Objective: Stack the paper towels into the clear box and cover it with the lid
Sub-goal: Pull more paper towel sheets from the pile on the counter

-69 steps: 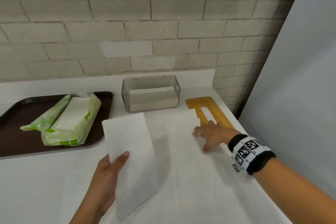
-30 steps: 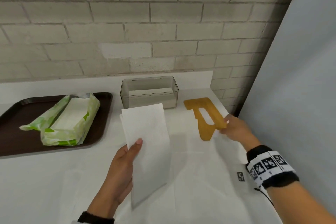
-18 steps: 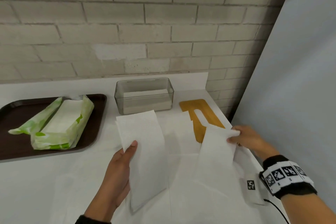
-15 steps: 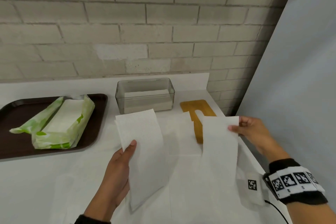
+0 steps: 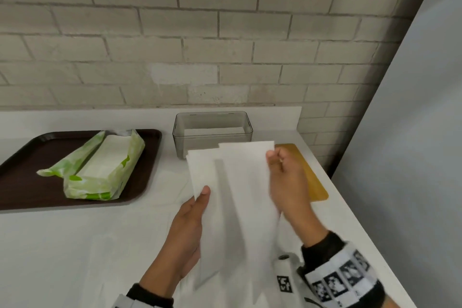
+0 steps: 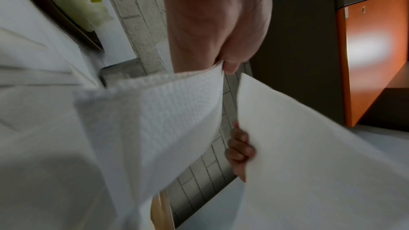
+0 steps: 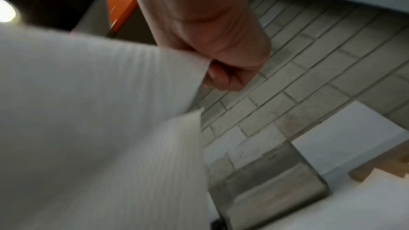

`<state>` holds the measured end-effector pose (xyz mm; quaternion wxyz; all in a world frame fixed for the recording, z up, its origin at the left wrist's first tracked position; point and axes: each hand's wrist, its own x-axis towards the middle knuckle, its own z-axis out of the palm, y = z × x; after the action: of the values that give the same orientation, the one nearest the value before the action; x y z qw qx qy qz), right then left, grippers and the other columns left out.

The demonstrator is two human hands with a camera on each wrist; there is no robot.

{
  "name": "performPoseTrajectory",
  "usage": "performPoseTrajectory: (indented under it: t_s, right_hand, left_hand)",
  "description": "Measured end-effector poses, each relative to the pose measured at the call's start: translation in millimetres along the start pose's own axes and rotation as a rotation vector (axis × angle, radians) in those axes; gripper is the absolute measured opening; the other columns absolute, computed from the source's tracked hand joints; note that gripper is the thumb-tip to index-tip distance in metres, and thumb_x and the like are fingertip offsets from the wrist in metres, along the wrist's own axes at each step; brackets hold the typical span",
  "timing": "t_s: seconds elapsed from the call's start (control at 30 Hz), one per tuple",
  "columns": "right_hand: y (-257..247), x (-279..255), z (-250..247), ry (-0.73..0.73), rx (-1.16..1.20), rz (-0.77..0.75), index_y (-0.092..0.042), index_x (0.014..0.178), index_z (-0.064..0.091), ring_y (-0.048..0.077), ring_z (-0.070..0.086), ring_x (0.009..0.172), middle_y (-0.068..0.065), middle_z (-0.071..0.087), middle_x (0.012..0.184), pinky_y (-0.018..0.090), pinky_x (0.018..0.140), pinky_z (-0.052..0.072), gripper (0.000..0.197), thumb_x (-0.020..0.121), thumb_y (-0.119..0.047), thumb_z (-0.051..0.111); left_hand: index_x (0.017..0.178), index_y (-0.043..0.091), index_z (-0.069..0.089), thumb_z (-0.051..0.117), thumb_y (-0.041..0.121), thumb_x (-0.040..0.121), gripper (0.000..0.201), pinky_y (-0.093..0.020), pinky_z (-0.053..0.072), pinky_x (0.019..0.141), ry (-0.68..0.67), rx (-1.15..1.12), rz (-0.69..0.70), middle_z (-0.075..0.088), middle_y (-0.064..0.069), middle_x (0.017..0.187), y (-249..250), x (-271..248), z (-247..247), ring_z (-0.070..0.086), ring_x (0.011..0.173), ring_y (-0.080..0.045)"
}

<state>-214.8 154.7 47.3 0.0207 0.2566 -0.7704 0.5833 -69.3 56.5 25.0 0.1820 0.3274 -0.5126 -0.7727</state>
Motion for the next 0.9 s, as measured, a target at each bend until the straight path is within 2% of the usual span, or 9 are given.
performPoseTrajectory:
  t_s: [0.1,0.2,0.27,0.33,0.4,0.53,0.63,0.8,0.9]
  right_hand:
    - [-2.2,-13.6,29.4,0.025,-0.162,-0.056,-0.016,0.087,0.049,0.005,0.035,0.05,-0.009,0.04,0.056,0.018,0.048,0.031,0.022,0.099,-0.031,0.036]
    - [-6.1,-20.8,43.2,-0.034,-0.091,-0.108,-0.019,0.097,0.052,0.005,0.042,0.053,-0.012,0.046,0.06,0.017,0.052,0.033,0.028,0.093,-0.042,0.037]
    - [-6.8,-24.0,44.4,-0.161,0.095,-0.035,-0.029,0.109,0.048,0.002,0.057,0.077,-0.016,0.058,0.087,0.019,0.068,0.048,0.034,0.083,-0.052,0.046]
    - [-4.9,-27.7,40.2,-0.347,0.319,0.163,-0.033,0.117,0.045,0.008,0.06,0.097,-0.009,0.06,0.11,0.028,0.087,0.053,0.042,0.079,-0.047,0.059]
    - [-4.8,-32.0,38.9,-0.495,0.507,0.308,-0.026,0.116,0.052,0.017,0.065,0.101,0.001,0.066,0.114,0.038,0.093,0.052,0.033,0.085,-0.024,0.064]
    - [-8.6,-38.0,46.8,-0.416,0.427,0.143,-0.028,0.111,0.052,0.014,0.064,0.103,-0.002,0.067,0.113,0.035,0.091,0.054,0.025,0.091,-0.013,0.057]
    - [-8.6,-40.7,53.5,-0.374,0.414,0.049,-0.031,0.111,0.047,0.012,0.063,0.104,-0.002,0.062,0.116,0.029,0.085,0.055,0.027,0.091,-0.017,0.058]
    - [3.1,-46.8,58.3,-0.413,0.426,0.155,-0.031,0.108,0.05,0.013,0.065,0.099,-0.004,0.065,0.11,0.032,0.083,0.057,0.037,0.083,-0.012,0.068]
    - [13.2,-47.7,56.4,-0.588,0.213,0.224,-0.029,0.103,0.059,0.008,0.066,0.094,-0.007,0.069,0.105,0.028,0.085,0.055,0.035,0.078,-0.01,0.073]
  left_hand:
    - [0.125,0.02,0.054,0.045,0.066,0.068,0.073,-0.047,0.041,0.106,-0.081,0.006,0.019,0.065,-0.002,0.122,-1.6,-4.0,3.5,0.059,0.116,-0.025]
    - [0.112,0.021,0.062,0.049,0.043,0.086,0.037,-0.026,0.055,0.083,-0.119,0.138,0.171,0.074,0.008,0.1,0.0,-10.7,4.6,0.069,0.095,-0.01]
    - [0.107,0.023,0.065,0.054,0.024,0.092,0.018,-0.014,0.053,0.067,-0.035,0.19,0.28,0.075,0.011,0.095,-0.8,-7.4,-2.5,0.07,0.086,-0.005]
    - [0.102,0.025,0.066,0.058,0.015,0.091,0.017,-0.014,0.053,0.066,0.048,0.195,0.367,0.075,0.01,0.094,0.7,-3.7,-10.6,0.07,0.086,-0.007]
    - [0.098,0.032,0.065,0.063,0.013,0.087,0.022,-0.016,0.053,0.066,0.129,0.218,0.448,0.074,0.016,0.09,2.3,-1.0,-17.8,0.07,0.086,-0.006]
    - [0.098,0.04,0.059,0.065,0.01,0.084,0.033,-0.01,0.051,0.066,0.173,0.227,0.568,0.069,0.03,0.089,5.4,-0.5,-20.3,0.066,0.087,0.004]
    - [0.101,0.037,0.059,0.068,0.013,0.081,0.032,-0.015,0.054,0.068,0.209,0.204,0.587,0.07,0.021,0.093,5.1,3.0,-20.9,0.067,0.088,0.0]
    - [0.098,0.026,0.065,0.069,0.009,0.08,0.025,-0.027,0.058,0.071,0.217,0.099,0.534,0.073,0.007,0.093,6.0,9.2,-24.5,0.07,0.088,-0.012]
    - [0.095,0.022,0.067,0.069,0.008,0.079,0.021,-0.027,0.056,0.071,0.207,-0.002,0.521,0.074,0.007,0.089,9.5,9.9,-27.5,0.07,0.084,-0.011]
